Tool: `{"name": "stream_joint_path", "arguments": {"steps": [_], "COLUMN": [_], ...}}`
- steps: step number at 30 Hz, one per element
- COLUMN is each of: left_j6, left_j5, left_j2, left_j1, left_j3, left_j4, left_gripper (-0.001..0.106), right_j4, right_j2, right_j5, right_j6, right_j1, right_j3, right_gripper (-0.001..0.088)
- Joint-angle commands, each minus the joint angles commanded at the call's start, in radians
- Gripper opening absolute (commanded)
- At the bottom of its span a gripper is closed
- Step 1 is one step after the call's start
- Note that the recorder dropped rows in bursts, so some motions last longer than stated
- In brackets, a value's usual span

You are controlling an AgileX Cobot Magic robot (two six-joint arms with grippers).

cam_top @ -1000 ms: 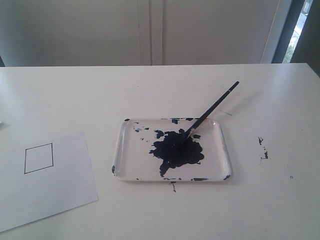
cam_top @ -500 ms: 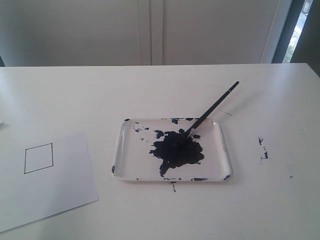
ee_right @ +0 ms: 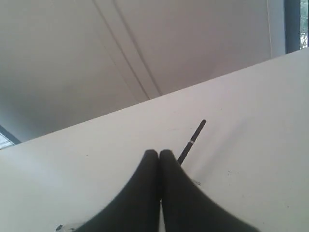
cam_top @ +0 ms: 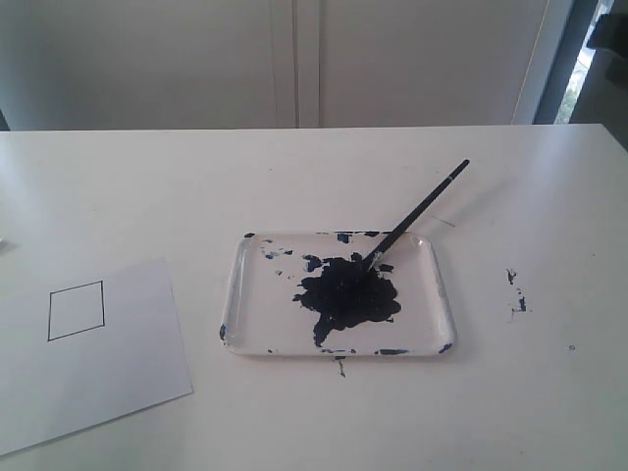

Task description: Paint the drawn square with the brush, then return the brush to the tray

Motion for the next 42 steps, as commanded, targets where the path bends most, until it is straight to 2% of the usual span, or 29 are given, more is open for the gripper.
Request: {"name": "stream_joint_path", "arguments": {"steps": [3, 7, 11, 17, 24, 28, 30, 31, 33, 34, 35, 36, 38, 42], "left_j6": [0.0, 0.015, 0.019, 0.022, 0.027, 0.027, 0.031, 0.031, 0.031, 0.031, 0.031, 0.031, 0.031, 0.031], "left_j5": [-0.003, -0.013, -0.013, -0.018, -0.017, -0.017, -0.013, -0.013, -0.013, -0.017, -0.019, -0.02, -0.02, -0.019], "left_j2": [0.019, 0.024, 0.024, 0.024, 0.024, 0.024, 0.024, 0.024, 0.024, 0.024, 0.024, 0.024, 0.024, 0.024], "left_j1": [0.0, 0.0, 0.0, 0.0, 0.0, 0.0, 0.0, 0.0, 0.0, 0.0, 0.0, 0.0, 0.0, 0.0], "left_j3": [0.0, 0.0, 0.0, 0.0, 0.0, 0.0, 0.0, 0.0, 0.0, 0.0, 0.0, 0.0, 0.0, 0.0], "left_j4": [-0.025, -0.025, -0.027, -0.027, -0.027, -0.027, -0.027, -0.027, -0.027, -0.027, -0.027, -0.027, -0.027, -0.029], "left_gripper": [0.0, 0.0, 0.0, 0.0, 0.0, 0.0, 0.0, 0.0, 0.0, 0.0, 0.0, 0.0, 0.0, 0.0], "right_j4": [0.001, 0.011, 0.094, 0.207, 0.209, 0.296, 0.297, 0.297, 0.297, 0.297, 0.297, 0.297, 0.297, 0.297], "right_j2": [0.116, 0.242, 0.321, 0.42, 0.536, 0.585, 0.611, 0.624, 0.649, 0.671, 0.683, 0.705, 0.757, 0.829], "right_j5": [0.043, -0.022, -0.075, -0.071, -0.087, -0.147, -0.179, -0.199, -0.199, -0.192, -0.19, -0.18, -0.156, -0.158], "right_j6": [0.0, 0.0, 0.0, 0.0, 0.0, 0.025, 0.052, 0.079, 0.079, 0.079, 0.079, 0.084, 0.1, 0.154], "right_j1": [0.0, 0.0, 0.0, 0.002, 0.083, 0.122, 0.128, 0.128, 0.128, 0.128, 0.128, 0.13, 0.13, 0.13], "right_j3": [-0.02, -0.022, -0.024, -0.049, -0.128, -0.187, -0.225, -0.245, -0.281, -0.306, -0.313, -0.327, -0.354, -0.374], "right_gripper": [0.0, 0.0, 0.0, 0.0, 0.0, 0.0, 0.0, 0.002, 0.013, 0.024, 0.0287, 0.0384, 0.0478, 0.046]}}
